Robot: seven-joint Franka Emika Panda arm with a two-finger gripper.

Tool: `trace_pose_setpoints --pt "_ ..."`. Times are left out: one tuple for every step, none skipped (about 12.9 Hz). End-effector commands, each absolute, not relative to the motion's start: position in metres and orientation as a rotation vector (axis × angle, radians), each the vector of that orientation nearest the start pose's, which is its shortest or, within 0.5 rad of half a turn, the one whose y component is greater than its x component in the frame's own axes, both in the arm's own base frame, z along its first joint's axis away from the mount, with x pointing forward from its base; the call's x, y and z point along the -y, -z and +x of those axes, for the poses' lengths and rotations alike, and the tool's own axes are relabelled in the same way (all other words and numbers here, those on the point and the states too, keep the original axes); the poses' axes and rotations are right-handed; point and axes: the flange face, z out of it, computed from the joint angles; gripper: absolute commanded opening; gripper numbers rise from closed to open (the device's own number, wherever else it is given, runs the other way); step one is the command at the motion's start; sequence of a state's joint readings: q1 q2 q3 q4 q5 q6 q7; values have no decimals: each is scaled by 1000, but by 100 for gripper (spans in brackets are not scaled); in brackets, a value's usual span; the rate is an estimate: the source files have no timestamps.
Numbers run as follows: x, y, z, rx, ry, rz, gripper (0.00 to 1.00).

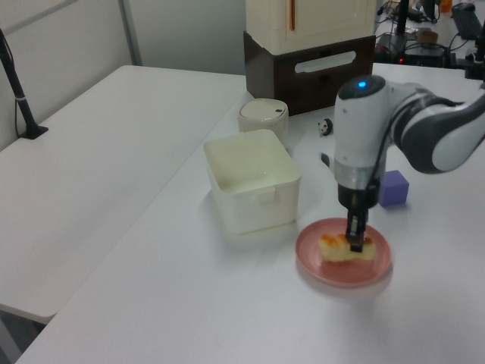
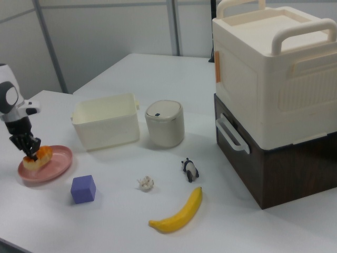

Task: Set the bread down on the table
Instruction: 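Lift the bread off the plate and carry it toward the purple cube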

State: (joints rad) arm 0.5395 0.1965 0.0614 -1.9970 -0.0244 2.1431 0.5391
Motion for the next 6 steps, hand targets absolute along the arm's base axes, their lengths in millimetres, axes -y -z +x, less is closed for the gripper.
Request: trace_pose_setpoints --pt "-302 -420 514 107 -30 -3180 13" --pt "-288 -444 523 126 -33 -3178 13" --pt "-276 -452 527 141 -48 -3184 13" --pt "-254 -461 532 160 -64 -3186 13" --pt "-233 -460 536 189 -121 -3196 12" --pt "-215 -459 541 200 -145 -3198 12"
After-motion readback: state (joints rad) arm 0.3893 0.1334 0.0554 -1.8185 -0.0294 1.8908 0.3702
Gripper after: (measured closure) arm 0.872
